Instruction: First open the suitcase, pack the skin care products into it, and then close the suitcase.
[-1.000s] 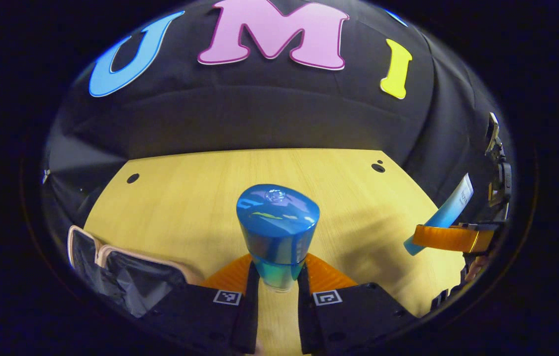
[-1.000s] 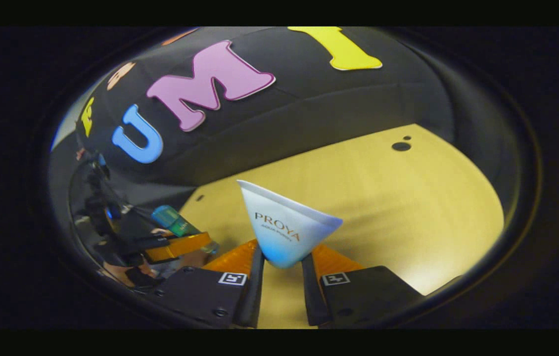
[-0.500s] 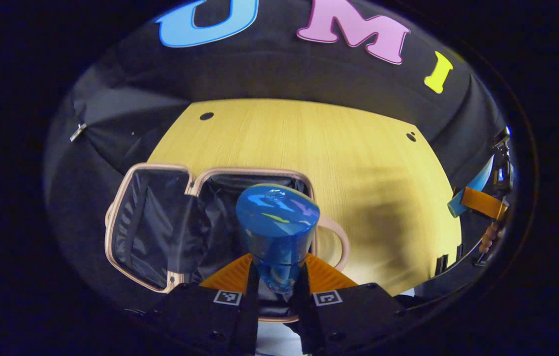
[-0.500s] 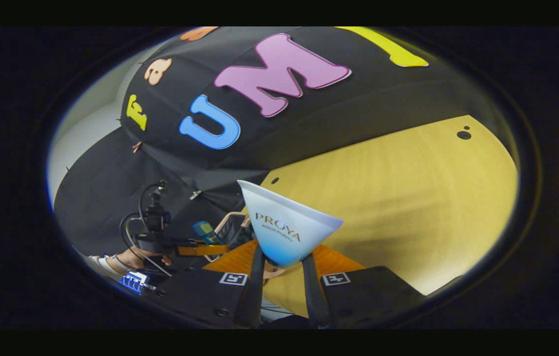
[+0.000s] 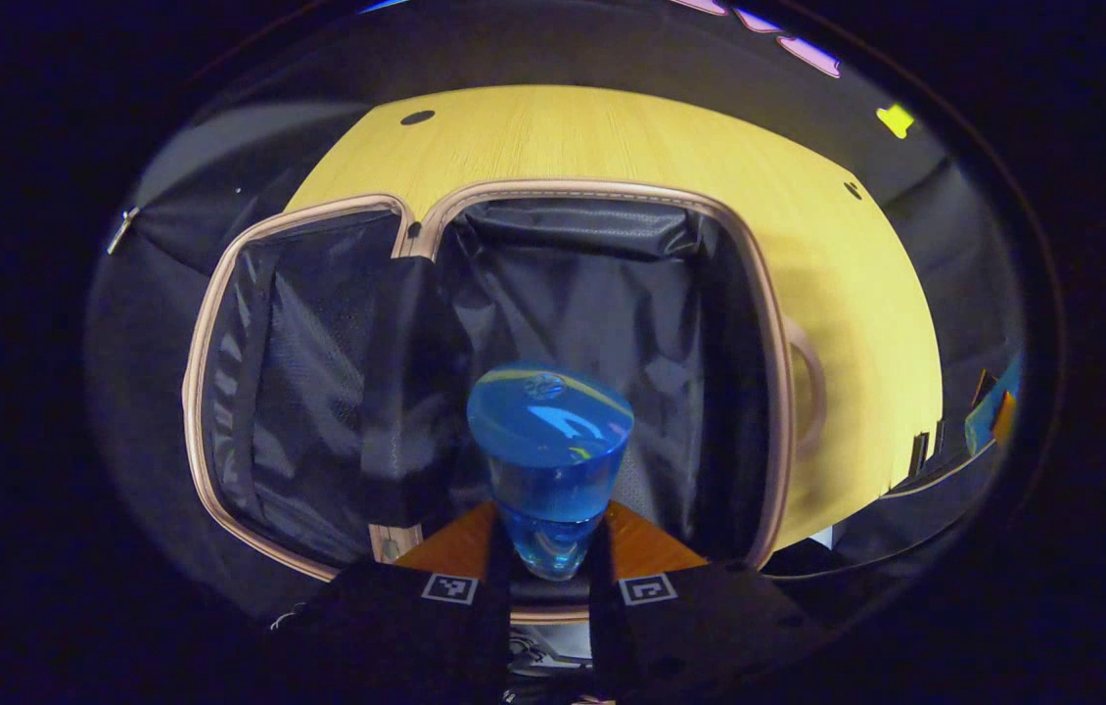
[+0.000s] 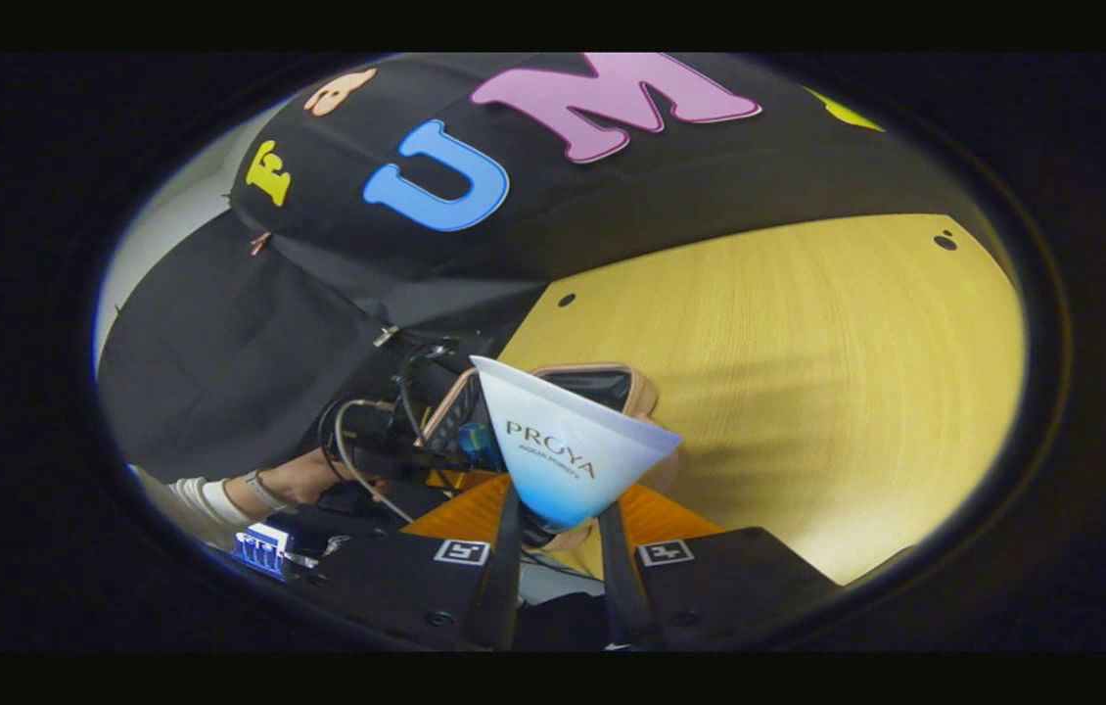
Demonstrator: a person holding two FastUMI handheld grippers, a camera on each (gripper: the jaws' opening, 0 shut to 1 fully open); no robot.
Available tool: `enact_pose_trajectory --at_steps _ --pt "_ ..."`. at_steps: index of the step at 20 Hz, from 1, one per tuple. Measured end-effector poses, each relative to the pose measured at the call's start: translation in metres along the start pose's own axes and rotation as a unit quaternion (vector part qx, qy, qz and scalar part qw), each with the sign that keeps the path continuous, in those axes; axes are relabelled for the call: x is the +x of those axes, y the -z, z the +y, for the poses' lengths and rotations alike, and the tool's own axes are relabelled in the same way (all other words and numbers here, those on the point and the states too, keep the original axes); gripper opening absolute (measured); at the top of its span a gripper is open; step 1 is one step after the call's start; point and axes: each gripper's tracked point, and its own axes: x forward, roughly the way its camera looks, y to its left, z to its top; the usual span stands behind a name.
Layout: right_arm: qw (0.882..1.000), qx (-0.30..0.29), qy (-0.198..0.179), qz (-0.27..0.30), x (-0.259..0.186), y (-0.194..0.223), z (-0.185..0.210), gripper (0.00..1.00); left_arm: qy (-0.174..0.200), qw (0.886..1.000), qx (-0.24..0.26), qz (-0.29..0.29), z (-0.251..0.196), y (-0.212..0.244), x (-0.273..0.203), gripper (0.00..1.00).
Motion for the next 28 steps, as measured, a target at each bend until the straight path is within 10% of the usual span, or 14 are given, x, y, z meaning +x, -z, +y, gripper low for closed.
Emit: enact_pose_trajectory --at_steps 5,13,17,28 --pt "0.998 0.023 0.026 0.061 0.045 0.042 0.013 0.40 -0.015 0.999 0.009 0.049 -0.004 0.020 0.029 0.41" --pt "0.987 0.023 0.059 0.150 0.093 0.077 0.030 0.40 0.019 0.999 -0.027 -0.026 -0.003 0.019 0.024 0.46" --pt "0.983 0.023 0.067 0.167 0.109 0.079 0.030 0.32 0.054 0.993 -0.052 -0.095 -0.005 0.008 -0.010 0.81" --pt "0.948 0.041 0.161 0.270 0.190 0.147 0.019 0.40 -0.027 0.964 -0.130 -0.229 0.179 0.044 -0.105 0.88"
